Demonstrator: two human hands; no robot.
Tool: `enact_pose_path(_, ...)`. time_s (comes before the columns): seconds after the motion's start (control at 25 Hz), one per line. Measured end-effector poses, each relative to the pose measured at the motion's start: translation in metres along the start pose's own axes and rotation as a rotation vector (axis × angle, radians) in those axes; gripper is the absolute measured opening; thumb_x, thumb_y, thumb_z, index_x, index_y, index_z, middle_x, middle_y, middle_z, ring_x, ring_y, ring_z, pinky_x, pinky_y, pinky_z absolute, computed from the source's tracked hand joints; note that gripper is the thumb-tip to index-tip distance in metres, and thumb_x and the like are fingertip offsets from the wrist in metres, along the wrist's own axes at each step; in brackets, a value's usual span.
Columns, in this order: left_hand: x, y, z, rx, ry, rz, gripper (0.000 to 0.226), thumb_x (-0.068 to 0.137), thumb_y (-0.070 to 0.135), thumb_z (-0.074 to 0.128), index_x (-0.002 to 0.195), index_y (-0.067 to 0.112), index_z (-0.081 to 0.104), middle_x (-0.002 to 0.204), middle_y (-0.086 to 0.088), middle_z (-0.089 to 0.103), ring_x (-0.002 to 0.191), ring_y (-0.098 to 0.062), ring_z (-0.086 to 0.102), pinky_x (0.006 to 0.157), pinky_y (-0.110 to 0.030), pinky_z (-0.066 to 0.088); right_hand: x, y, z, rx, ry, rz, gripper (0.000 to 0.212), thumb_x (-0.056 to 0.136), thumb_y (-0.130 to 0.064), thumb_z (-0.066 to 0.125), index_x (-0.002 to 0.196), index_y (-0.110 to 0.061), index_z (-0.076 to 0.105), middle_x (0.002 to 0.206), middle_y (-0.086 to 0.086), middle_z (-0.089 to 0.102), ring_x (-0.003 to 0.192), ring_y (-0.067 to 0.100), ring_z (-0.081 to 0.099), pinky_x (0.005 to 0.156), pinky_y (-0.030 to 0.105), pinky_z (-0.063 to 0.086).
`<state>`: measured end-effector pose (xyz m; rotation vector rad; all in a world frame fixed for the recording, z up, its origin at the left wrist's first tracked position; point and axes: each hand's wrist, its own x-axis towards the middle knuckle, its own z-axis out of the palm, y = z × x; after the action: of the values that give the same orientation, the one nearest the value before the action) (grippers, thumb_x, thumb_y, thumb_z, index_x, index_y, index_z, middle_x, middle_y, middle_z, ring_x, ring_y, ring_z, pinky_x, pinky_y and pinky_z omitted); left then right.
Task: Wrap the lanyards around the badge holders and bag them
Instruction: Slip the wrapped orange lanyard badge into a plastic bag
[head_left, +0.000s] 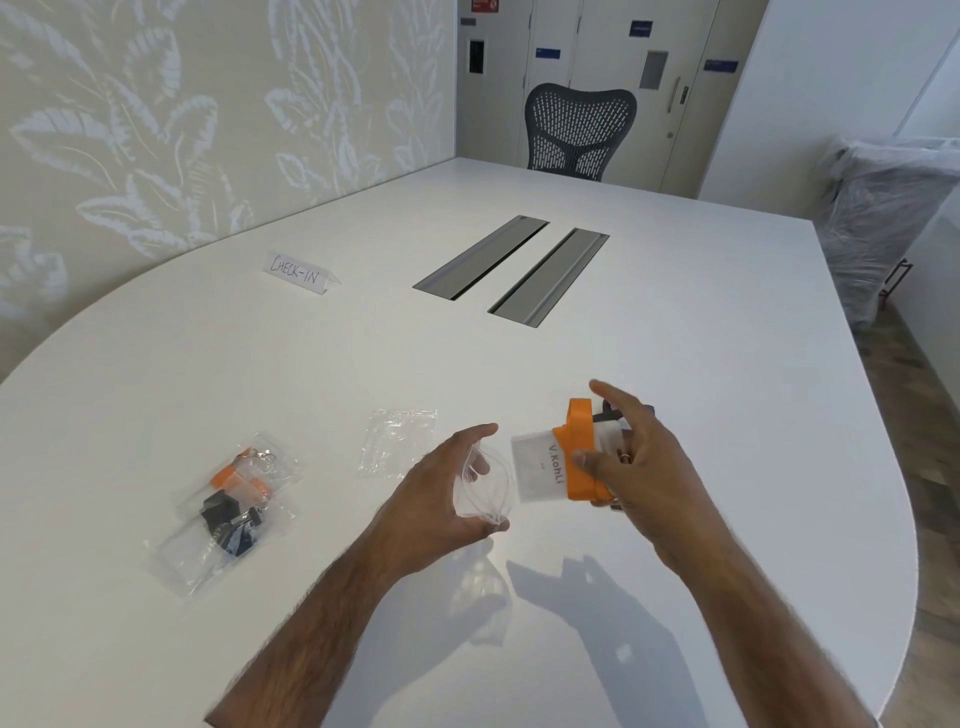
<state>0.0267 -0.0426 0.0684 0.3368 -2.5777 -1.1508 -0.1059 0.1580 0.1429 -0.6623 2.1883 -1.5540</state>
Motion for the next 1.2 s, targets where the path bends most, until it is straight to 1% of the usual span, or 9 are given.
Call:
enact_pose_path(0.08,0.002,0.002,0.001,0.028,0.007,0.011,0.092,0.071,0.043,0.087,0.141,0.057,0.029,0.112,0.025,0.055,0.111,-0.002,0.053,0.098,-0.030,0.048,-0.006,-0.011,0.004,-0.013,-0.011,-0.079,0.058,0.093,-0.011,0.071,0.134,-0.049,0.053,0.109,-0.014,0.058,0.098,0.013,0.067,0.057,0.020,0.058)
enact_pose_path(0.24,0.006,0.003,-0.002,0.079,0.028,0.017,0.094,0.071,0.045,0.085,0.143,0.057,0.026,0.110,0.032,0.051,0.111,0.003,0.049,0.101,-0.032,0.046,-0.010,-0.019,0.012,-0.117,0.013,-0.135,0.027,0.093,-0.016,0.072,0.113,-0.033,0.066,0.095,-0.022,0.062,0.096,0.007,0.066,0.069,0.022,0.060)
enact_pose_path(0.32,0.005,0.002,-0.004,0.126,0.041,0.028,0.094,0.071,0.048,0.083,0.145,0.054,0.027,0.112,0.030,0.052,0.112,0.000,0.049,0.101,-0.035,0.047,-0.010,-0.021,0.012,-0.108,0.059,-0.117,0.022,0.093,-0.017,0.072,0.110,-0.028,0.066,0.094,-0.021,0.063,0.090,0.006,0.066,0.063,0.019,0.058)
enact_pose_path(0.48,0.002,0.001,-0.007,0.217,0.050,0.037,0.093,0.071,0.055,0.076,0.148,0.055,0.023,0.119,0.029,0.049,0.121,-0.008,0.047,0.101,-0.037,0.048,-0.006,-0.025,0.009,-0.024,0.118,-0.066,0.016,0.093,-0.015,0.072,0.107,-0.019,0.066,0.094,-0.003,0.071,0.074,0.010,0.064,0.044,0.010,0.043)
enact_pose_path(0.64,0.003,0.006,-0.005,0.296,0.082,0.087,0.097,0.076,0.048,0.079,0.154,0.045,0.021,0.126,0.021,0.049,0.122,-0.009,0.042,0.102,-0.030,0.043,-0.008,-0.025,0.021,-0.047,0.085,-0.015,0.014,0.089,-0.016,0.076,0.101,-0.016,0.068,0.091,-0.004,0.070,0.082,0.014,0.069,0.055,0.024,0.055)
enact_pose_path(0.8,0.004,0.012,-0.004,0.388,0.108,0.156,0.103,0.079,0.036,0.082,0.160,0.031,0.019,0.130,0.005,0.052,0.120,-0.009,0.034,0.108,-0.026,0.032,-0.008,-0.020,0.032,-0.066,0.105,0.057,0.021,0.088,-0.020,0.077,0.106,-0.020,0.066,0.101,0.001,0.067,0.092,0.018,0.066,0.064,0.029,0.057)
enact_pose_path(0.92,0.002,0.019,-0.004,0.382,0.092,0.165,0.105,0.080,0.040,0.081,0.161,0.030,0.016,0.132,0.005,0.052,0.118,-0.008,0.031,0.104,-0.022,0.027,-0.007,-0.023,0.035,-0.059,0.114,0.060,0.018,0.088,-0.020,0.077,0.101,-0.021,0.065,0.099,0.000,0.067,0.091,0.016,0.066,0.068,0.033,0.060)
enact_pose_path(1.04,0.004,0.020,-0.002,0.390,0.081,0.200,0.109,0.080,0.045,0.080,0.162,0.029,0.012,0.132,0.004,0.052,0.118,-0.009,0.035,0.107,-0.023,0.027,-0.007,-0.025,0.041,-0.102,0.111,0.054,0.014,0.088,-0.021,0.076,0.097,-0.021,0.067,0.098,0.000,0.069,0.091,0.019,0.068,0.075,0.041,0.064)
enact_pose_path(1.2,0.009,0.017,0.002,0.420,0.098,0.293,0.112,0.079,0.046,0.079,0.163,0.023,0.009,0.133,0.003,0.056,0.122,-0.016,0.048,0.120,-0.029,0.021,-0.011,-0.026,0.054,-0.117,0.105,0.050,0.011,0.083,-0.021,0.077,0.085,-0.015,0.068,0.086,0.001,0.067,0.084,0.022,0.068,0.067,0.042,0.063)
